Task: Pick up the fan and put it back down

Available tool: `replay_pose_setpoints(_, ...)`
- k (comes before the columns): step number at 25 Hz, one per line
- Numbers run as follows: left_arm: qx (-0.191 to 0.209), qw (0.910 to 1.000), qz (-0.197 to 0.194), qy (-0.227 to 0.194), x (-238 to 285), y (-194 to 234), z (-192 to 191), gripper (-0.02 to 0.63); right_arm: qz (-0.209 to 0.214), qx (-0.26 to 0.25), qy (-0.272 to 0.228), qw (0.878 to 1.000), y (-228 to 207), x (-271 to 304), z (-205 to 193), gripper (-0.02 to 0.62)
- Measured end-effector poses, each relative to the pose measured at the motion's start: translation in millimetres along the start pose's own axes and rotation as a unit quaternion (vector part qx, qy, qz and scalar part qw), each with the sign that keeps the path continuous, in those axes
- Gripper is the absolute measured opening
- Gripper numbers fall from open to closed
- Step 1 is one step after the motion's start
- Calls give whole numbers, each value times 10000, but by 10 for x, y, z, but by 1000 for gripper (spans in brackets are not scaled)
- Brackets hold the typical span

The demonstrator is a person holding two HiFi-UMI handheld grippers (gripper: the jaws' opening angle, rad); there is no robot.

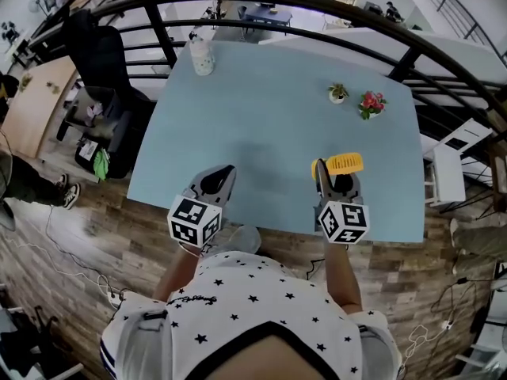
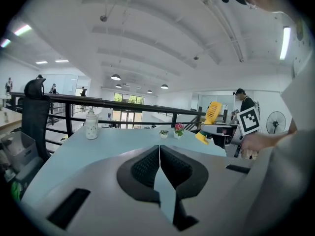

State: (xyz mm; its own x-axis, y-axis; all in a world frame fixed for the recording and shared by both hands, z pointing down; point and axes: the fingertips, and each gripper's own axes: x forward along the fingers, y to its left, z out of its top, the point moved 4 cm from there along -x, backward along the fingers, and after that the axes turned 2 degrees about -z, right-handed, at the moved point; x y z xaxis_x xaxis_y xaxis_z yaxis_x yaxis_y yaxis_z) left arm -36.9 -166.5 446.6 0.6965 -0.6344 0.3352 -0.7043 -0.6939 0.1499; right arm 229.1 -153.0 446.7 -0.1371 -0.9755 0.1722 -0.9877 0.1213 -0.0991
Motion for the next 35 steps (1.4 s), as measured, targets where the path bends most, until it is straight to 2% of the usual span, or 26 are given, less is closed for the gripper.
replay_pose_setpoints(11, -75, 9999, 124, 11, 78, 132, 23, 29, -26, -78, 274, 9996, -67, 286, -170, 173)
replay_pose_setpoints(35, -85, 9996, 248, 107, 292, 262, 61, 29, -314, -173, 1049, 9938, -354, 702, -822, 173)
